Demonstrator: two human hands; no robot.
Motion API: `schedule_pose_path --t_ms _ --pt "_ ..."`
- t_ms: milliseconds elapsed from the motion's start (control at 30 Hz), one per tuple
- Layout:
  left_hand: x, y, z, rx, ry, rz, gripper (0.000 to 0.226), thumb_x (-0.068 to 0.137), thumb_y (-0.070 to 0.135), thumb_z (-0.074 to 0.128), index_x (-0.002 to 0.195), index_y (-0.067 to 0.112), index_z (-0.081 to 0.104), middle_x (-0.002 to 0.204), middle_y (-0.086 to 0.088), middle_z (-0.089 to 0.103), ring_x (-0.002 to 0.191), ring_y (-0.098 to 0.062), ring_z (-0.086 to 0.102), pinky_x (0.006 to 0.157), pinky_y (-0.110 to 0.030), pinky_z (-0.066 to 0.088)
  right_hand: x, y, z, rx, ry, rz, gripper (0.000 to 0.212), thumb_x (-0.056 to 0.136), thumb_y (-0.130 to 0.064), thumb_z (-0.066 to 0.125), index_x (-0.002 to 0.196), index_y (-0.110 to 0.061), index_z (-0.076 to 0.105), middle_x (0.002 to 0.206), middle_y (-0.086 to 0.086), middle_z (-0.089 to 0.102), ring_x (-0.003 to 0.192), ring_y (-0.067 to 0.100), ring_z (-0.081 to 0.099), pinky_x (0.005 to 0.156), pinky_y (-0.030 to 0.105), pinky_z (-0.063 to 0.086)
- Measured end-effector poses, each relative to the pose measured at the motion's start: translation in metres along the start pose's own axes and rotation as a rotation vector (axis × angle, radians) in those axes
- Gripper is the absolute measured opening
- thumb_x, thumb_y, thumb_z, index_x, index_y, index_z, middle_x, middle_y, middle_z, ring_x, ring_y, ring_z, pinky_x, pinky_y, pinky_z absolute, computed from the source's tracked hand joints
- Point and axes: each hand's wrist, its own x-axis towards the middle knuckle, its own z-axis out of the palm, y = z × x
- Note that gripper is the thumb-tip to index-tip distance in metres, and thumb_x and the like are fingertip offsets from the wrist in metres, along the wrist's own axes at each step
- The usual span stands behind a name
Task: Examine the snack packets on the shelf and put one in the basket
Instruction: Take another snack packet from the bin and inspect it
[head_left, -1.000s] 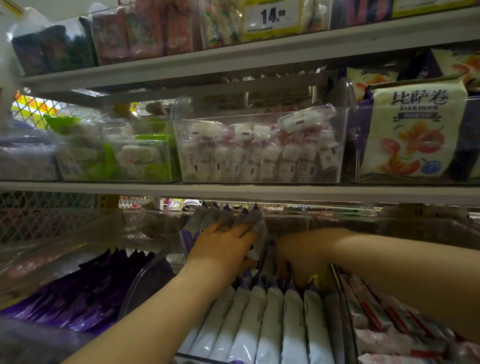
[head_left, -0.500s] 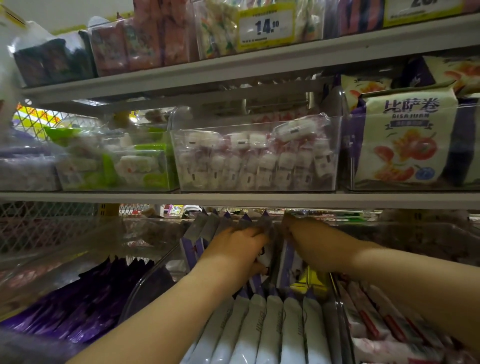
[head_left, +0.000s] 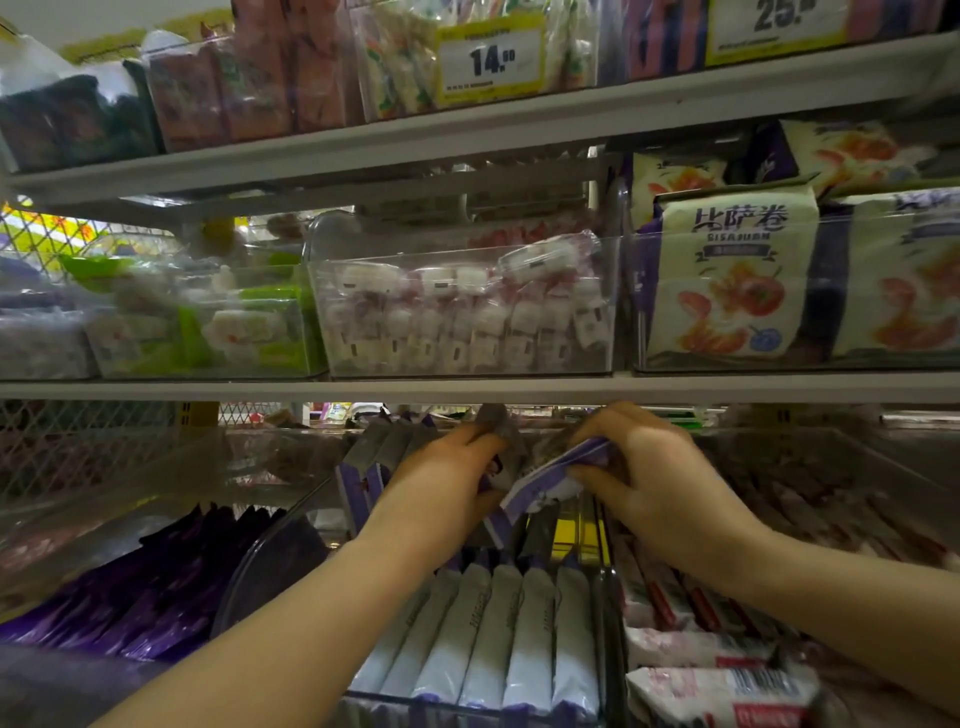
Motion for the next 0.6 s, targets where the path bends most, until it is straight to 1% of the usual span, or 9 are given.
schedule_pose_path --t_ms 33,100,167,200,267,367,467,533,600 --pt "0.001 0.004 0.001 -0.055 -0.009 -0.025 0.05 0.08 0.025 0.075 0.128 0.024 0.06 0.134 0.001 0.056 0.116 -0.024 0.057 0.092 -0.035 0.05 -0.002 -0.002 -0.003 0.017 0.022 0.001 0.013 0.084 -0.022 0.07 0.086 -0.03 0.06 0.087 -0.017 0.053 0.079 0.001 0.051 0.069 0.01 0.04" --pt "0.004 0.013 0.005 -0.138 -0.096 -0.077 0.051 0.077 0.029 0.079 0.124 0.022 0.062 0.13 -0.002 0.059 0.118 -0.024 0.055 0.095 -0.037 0.047 -0.005 -0.004 -0.01 0.047 0.062 0.012 0.013 0.084 -0.019 0.071 0.087 -0.027 0.061 0.087 -0.015 0.056 0.08 0.002 0.054 0.069 0.012 0.044" --pt "0.009 0.021 0.01 -0.135 -0.213 -0.112 0.053 0.077 0.03 0.079 0.125 0.022 0.06 0.131 -0.003 0.058 0.121 -0.025 0.054 0.097 -0.037 0.046 -0.007 -0.003 -0.016 0.072 0.083 0.034 0.014 0.085 -0.02 0.07 0.087 -0.029 0.059 0.088 -0.015 0.057 0.08 0.001 0.056 0.07 0.012 0.045" --pt "0.011 0.023 0.013 -0.16 -0.236 -0.127 0.052 0.077 0.028 0.079 0.125 0.022 0.06 0.13 -0.003 0.059 0.12 -0.024 0.055 0.097 -0.037 0.047 -0.007 -0.002 -0.018 0.081 0.082 0.049 0.015 0.085 -0.02 0.069 0.088 -0.03 0.058 0.088 -0.015 0.057 0.081 0.001 0.057 0.07 0.012 0.046" --pt "0.016 0.024 0.016 -0.252 -0.237 -0.162 0.046 0.076 0.026 0.079 0.12 0.023 0.063 0.123 -0.001 0.064 0.114 -0.021 0.059 0.094 -0.037 0.049 -0.008 0.0 -0.021 0.091 0.075 0.076 0.017 0.086 -0.02 0.068 0.09 -0.032 0.057 0.09 -0.016 0.058 0.082 0.002 0.058 0.072 0.014 0.049" --pt "0.021 0.024 0.018 -0.309 -0.255 -0.152 0.045 0.078 0.026 0.077 0.12 0.027 0.063 0.121 0.003 0.066 0.11 -0.016 0.06 0.093 -0.036 0.05 -0.01 0.005 -0.024 0.107 0.084 0.086 0.019 0.086 -0.018 0.069 0.091 -0.032 0.057 0.09 -0.016 0.059 0.084 0.002 0.059 0.074 0.016 0.05" --pt "0.025 0.022 0.022 -0.364 -0.228 -0.139 0.042 0.079 0.021 0.075 0.119 0.027 0.062 0.117 0.005 0.067 0.101 -0.008 0.06 0.082 -0.023 0.046 -0.013 0.008 -0.024 0.108 0.097 0.073 0.019 0.085 -0.017 0.069 0.09 -0.031 0.058 0.088 -0.017 0.058 0.084 0.0 0.057 0.075 0.015 0.048" --pt "0.027 0.023 0.026 -0.397 -0.223 -0.15 0.048 0.079 0.018 0.075 0.124 0.024 0.06 0.122 0.004 0.065 0.107 -0.01 0.059 0.087 -0.024 0.046 -0.013 0.01 -0.022 0.103 0.101 0.07 0.016 0.086 -0.018 0.068 0.091 -0.031 0.059 0.089 -0.016 0.057 0.085 0.0 0.056 0.075 0.014 0.046" --pt "0.031 0.026 0.03 -0.422 -0.253 -0.14 0.053 0.079 0.014 0.075 0.129 0.019 0.058 0.127 -0.001 0.064 0.115 -0.018 0.059 0.097 -0.032 0.047 -0.011 0.011 -0.02 0.095 0.09 0.074 0.013 0.086 -0.021 0.066 0.093 -0.03 0.059 0.091 -0.015 0.057 0.086 0.001 0.055 0.075 0.014 0.046"
